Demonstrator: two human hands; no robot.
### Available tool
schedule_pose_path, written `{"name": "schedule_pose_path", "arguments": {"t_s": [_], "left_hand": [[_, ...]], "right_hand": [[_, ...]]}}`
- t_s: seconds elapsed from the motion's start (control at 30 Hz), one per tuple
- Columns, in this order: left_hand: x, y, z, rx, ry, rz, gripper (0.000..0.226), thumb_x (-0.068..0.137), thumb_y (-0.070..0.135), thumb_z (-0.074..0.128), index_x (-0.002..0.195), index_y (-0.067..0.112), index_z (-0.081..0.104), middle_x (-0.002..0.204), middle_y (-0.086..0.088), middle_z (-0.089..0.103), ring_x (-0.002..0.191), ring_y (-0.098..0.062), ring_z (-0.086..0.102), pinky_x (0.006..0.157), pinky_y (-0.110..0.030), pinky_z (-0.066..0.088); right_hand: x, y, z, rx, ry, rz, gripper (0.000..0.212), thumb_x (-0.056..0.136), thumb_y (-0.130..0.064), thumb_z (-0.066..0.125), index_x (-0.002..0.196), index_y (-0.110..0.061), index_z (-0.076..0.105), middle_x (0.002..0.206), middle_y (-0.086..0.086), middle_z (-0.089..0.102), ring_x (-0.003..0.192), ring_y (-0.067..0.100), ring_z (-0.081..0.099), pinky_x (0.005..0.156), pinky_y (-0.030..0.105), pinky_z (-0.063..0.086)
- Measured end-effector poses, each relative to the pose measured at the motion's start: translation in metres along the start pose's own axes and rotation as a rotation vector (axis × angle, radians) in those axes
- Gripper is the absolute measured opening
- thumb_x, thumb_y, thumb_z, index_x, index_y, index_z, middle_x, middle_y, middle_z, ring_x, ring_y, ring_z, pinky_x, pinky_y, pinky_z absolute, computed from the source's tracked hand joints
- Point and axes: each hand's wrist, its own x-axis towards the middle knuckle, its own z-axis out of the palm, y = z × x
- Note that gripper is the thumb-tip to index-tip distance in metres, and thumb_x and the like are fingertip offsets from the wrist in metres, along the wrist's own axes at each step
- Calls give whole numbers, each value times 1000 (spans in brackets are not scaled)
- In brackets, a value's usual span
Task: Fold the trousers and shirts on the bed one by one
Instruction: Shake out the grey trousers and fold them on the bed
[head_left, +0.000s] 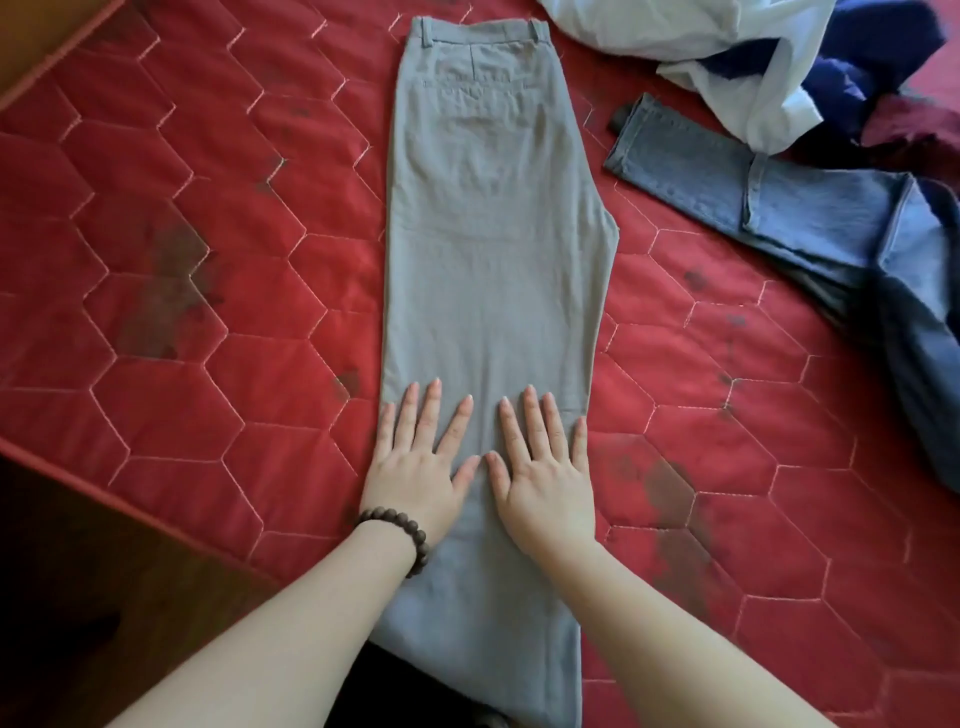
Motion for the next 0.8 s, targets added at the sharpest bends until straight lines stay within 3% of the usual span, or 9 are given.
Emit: {"name": "schedule_pose_path", "arguments": {"t_s": [0.1, 0.23, 0.3, 0.37, 0.47, 0.67, 0.8], "left_hand": [[-45, -4, 7, -34, 21, -4, 65, 92, 56, 13, 150, 29, 6, 160, -9, 5, 148, -26, 3, 119, -46, 7], [-90, -1, 13, -31, 2, -83, 65, 92, 55, 13, 151, 28, 6, 160, -11, 3, 148, -27, -1, 119, -48, 5], [-102, 12, 12, -46, 8, -110, 64, 93, 51, 17, 151, 26, 9, 160, -12, 5, 148, -28, 1, 118, -51, -1], [-115, 25, 17, -28, 7, -35, 61, 95, 46, 14, 152, 26, 8, 160, -8, 2, 148, -26, -2, 118, -51, -3], [-135, 24, 28, -31, -6, 38, 60, 96, 46, 14, 153, 25, 11, 160, -4, 3, 148, -24, 0, 119, -49, 6], [-166, -5, 36, -60, -9, 71, 62, 95, 49, 22, 152, 25, 13, 160, -6, 8, 148, -22, 6, 117, -47, 13], [-174, -29, 26, -64, -46, 175, 60, 94, 34, 28, 151, 26, 11, 160, -3, 10, 147, -17, 2, 120, -45, 7]], "right_hand": [[-36, 12, 6, -3, -16, -11, 60, 98, -52, 17, 151, -31, -2, 160, -1, -5, 147, 16, -16, 119, 46, -9], [-78, 8, 13, -41, -33, 51, 62, 97, -51, 8, 151, -24, -5, 160, 1, -10, 146, 19, -19, 116, 48, -15], [-94, -8, 16, -11, -17, 38, 61, 97, -49, 12, 152, -23, 3, 159, 1, -5, 147, 21, -13, 116, 50, -14], [-111, -26, 22, 18, 0, -46, 58, 98, -42, 22, 152, -23, 16, 158, 1, 6, 148, 23, 2, 117, 51, -5], [-132, -30, 32, 33, 16, -74, 56, 98, -39, 27, 152, -23, 22, 158, 0, 15, 148, 22, 11, 117, 50, 6], [-172, 13, 36, -7, -12, 8, 57, 98, -45, 24, 151, -26, 16, 159, -3, 11, 148, 19, 7, 117, 51, 7], [-176, 34, 25, 21, -124, -65, 56, 97, -48, 14, 149, -32, 3, 159, -9, -2, 148, 14, -7, 119, 48, 1]]}}
